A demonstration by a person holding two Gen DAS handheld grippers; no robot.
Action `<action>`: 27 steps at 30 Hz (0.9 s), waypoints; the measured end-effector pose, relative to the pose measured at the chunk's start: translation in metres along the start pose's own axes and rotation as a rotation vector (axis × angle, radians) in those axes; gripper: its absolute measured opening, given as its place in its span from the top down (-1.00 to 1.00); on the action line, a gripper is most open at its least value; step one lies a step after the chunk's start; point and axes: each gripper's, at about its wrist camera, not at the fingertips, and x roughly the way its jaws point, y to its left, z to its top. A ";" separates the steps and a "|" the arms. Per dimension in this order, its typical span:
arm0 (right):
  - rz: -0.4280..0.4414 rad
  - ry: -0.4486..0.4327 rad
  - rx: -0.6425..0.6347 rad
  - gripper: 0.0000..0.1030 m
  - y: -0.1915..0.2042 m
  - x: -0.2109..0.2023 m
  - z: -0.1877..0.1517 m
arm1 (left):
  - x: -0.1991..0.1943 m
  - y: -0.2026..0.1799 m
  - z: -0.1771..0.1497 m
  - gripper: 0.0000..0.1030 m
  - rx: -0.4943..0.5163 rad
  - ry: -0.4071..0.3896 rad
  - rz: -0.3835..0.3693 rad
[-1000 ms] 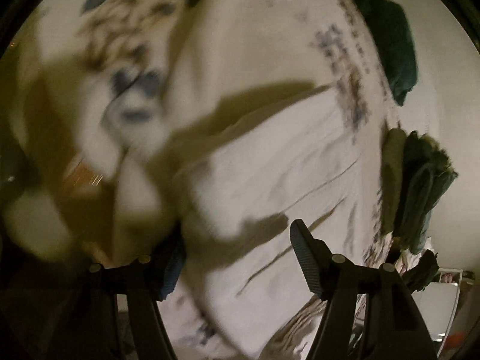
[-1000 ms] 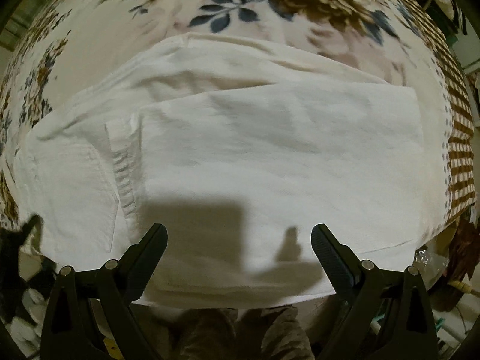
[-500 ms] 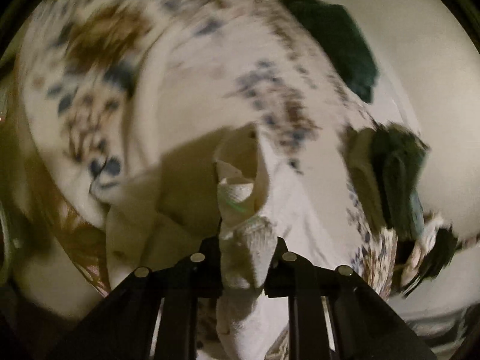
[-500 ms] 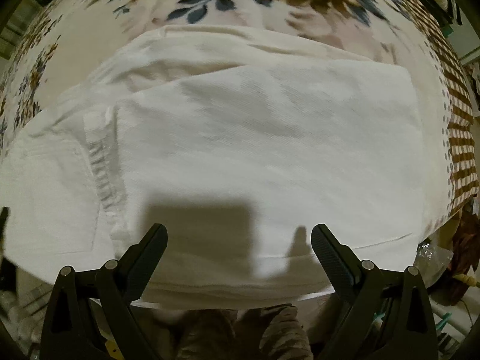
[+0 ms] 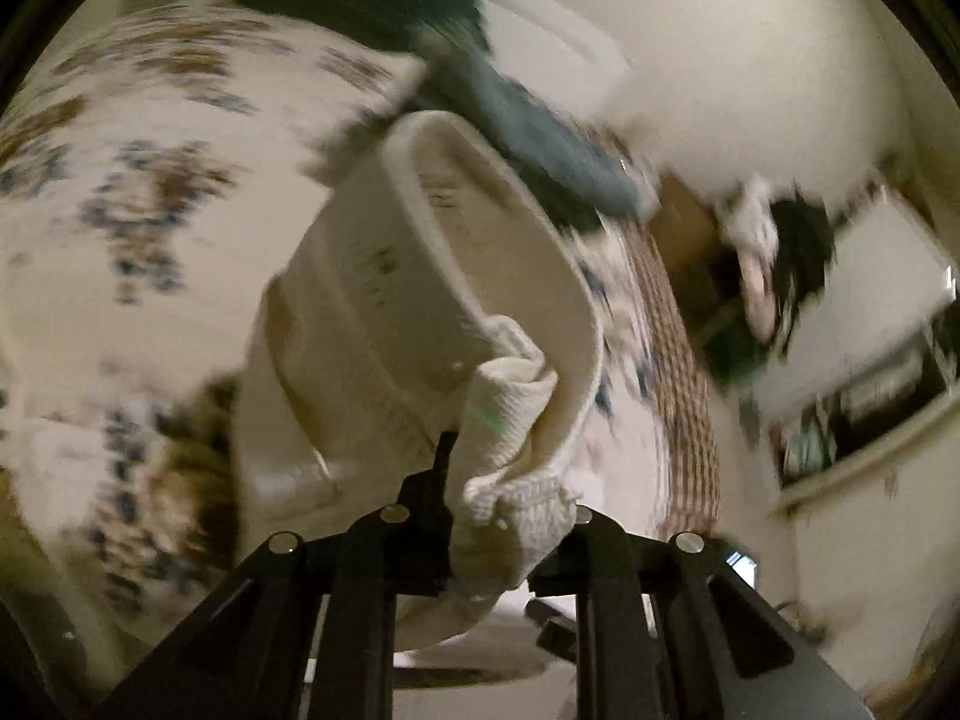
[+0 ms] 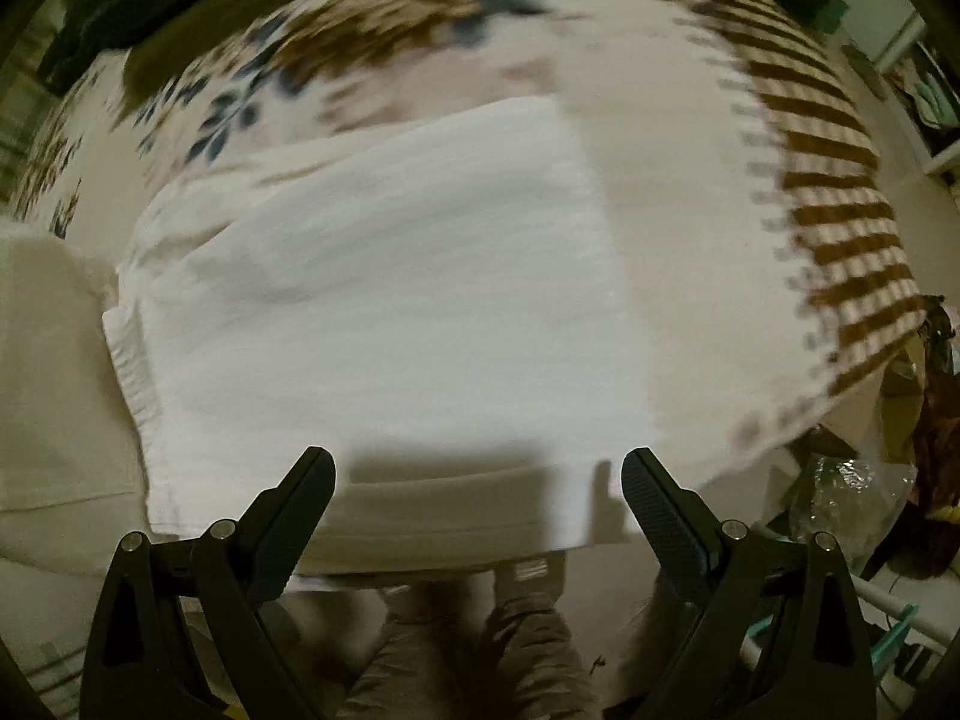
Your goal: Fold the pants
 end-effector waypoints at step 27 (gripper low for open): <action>0.482 0.132 -0.100 -0.91 0.013 0.058 0.119 | 0.026 0.069 -0.017 -0.49 -0.014 0.258 0.405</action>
